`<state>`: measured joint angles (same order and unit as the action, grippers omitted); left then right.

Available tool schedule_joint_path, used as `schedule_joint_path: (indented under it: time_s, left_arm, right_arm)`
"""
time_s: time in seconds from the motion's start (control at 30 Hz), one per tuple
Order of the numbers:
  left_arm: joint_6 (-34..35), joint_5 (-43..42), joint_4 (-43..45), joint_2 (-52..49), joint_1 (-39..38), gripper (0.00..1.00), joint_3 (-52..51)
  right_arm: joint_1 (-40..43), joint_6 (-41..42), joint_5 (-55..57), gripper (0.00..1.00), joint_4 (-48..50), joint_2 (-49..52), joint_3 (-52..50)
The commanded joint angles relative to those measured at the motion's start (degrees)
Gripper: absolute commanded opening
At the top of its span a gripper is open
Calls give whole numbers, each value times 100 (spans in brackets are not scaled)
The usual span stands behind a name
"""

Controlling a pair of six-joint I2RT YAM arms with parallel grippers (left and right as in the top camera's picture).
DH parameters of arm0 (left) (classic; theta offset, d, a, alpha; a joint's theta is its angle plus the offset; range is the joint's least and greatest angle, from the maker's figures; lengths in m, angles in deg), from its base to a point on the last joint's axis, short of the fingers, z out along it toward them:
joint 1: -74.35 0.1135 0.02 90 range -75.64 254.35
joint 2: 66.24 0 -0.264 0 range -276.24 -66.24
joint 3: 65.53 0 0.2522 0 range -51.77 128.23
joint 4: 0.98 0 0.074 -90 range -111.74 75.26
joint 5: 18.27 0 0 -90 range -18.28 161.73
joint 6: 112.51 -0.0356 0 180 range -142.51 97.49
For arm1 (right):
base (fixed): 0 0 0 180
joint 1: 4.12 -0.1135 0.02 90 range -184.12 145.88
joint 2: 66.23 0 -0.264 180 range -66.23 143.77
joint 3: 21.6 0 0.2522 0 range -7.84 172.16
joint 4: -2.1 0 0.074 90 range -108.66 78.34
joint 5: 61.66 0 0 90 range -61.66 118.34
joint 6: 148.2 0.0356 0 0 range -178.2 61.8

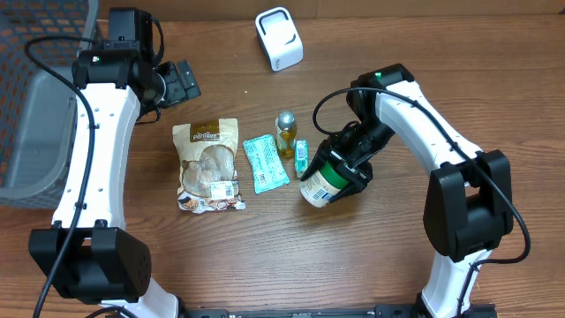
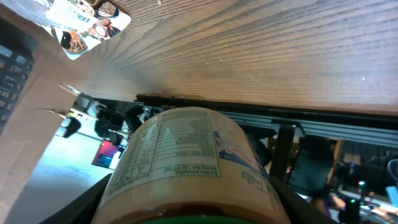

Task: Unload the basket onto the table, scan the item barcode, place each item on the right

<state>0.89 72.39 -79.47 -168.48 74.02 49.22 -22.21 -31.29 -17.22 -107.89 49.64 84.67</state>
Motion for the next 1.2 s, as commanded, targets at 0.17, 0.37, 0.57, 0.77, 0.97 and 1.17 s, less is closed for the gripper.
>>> schedule_joint_path:
  time_s: [0.17,0.37,0.57,0.77,0.97,1.17]
  left_arm:
    - [-72,-9,4,63,-7,100,105]
    - [-72,-9,4,63,-7,100,105]
    - [-72,-9,4,63,-7,100,105]
    - [-72,-9,4,63,-7,100,105]
    - [-72,-9,4,63,-7,100,105]
    - [-70,-9,4,63,-7,100,105]
  right_arm:
    - [15,1062,-214,4,-17,-166,98]
    - [15,1060,-229,4,-90,-166,98]
    - [-7,1056,-487,4,-90,-166,98]
    - [-61,721,-715,4,-90,-166,98]
    - [-87,708,-728,4,-90,-166,98]
    - [-98,708,-726,4,-90,-166,98]
